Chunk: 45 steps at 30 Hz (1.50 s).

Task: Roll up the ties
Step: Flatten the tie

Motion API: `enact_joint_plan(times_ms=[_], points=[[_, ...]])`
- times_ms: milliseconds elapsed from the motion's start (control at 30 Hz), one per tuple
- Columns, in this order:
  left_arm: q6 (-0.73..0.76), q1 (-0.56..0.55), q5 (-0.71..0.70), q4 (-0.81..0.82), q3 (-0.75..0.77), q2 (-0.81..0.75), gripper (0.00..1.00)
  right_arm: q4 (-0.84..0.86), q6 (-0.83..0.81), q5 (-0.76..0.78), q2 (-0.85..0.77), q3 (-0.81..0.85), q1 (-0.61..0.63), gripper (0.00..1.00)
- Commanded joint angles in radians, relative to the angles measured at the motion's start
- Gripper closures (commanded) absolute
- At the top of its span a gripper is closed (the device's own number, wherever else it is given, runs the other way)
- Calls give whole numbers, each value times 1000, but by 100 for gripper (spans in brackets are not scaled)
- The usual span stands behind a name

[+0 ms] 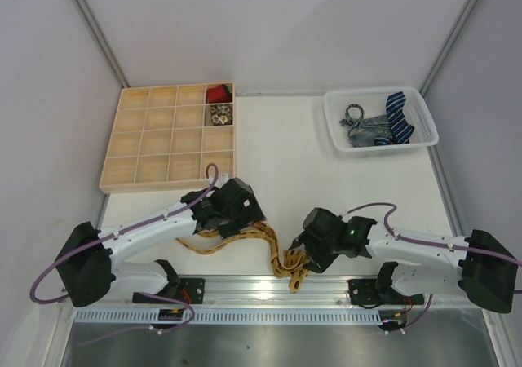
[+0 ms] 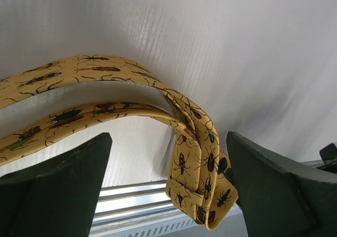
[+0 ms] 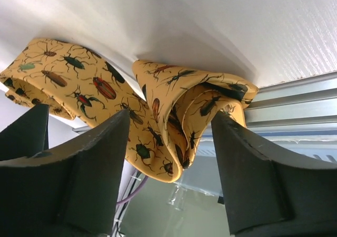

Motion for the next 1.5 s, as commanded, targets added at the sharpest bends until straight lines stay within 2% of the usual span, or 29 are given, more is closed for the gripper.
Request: enact_joint_plan(times_ms=[0,133,167,233,267,333,367,467,500,567,633,767,833,1033,1167,1233,1367,1467], points=[[17,-2,-38,24,43,34,4,2,48,37,16,-1,8,33],[18,1,-76,12,46,57,17,-53,32,76,16,5,8,50],[18,1,-98,16,43,59,19,-65,16,86,13,6,8,58],[21,2,-113,25,37,62,20,-117,-1,99,11,12,5,66],[24,5,-119,25,37,62,20,-158,-29,95,11,16,0,77],[53,5,-130,38,41,59,22,-197,-80,70,10,23,-37,89],[64,4,-135,36,43,53,22,-250,-111,64,11,31,-55,100],[96,4,-150,41,35,24,23,-349,-243,63,30,89,-148,100],[107,2,-155,42,32,14,23,-363,-340,32,41,113,-184,100],[136,5,-162,33,35,-7,24,-405,-448,-56,108,140,-329,100],[168,4,-170,28,47,-21,25,-439,-644,-104,181,209,-449,100],[205,4,-150,38,46,-58,26,-643,-905,-80,475,385,-509,100],[211,4,-136,61,34,-79,26,-700,-990,-65,548,436,-518,100],[233,4,-101,93,12,-121,25,-878,-1096,48,752,571,-569,100],[265,7,-127,62,23,-142,25,-921,-1114,213,826,698,-649,100],[279,12,-132,58,26,-151,25,-924,-1110,224,855,732,-685,100],[293,18,-127,62,15,-176,25,-923,-1107,322,877,827,-630,100],[294,28,-107,67,0,-187,25,-923,-1102,313,895,882,-609,84]])
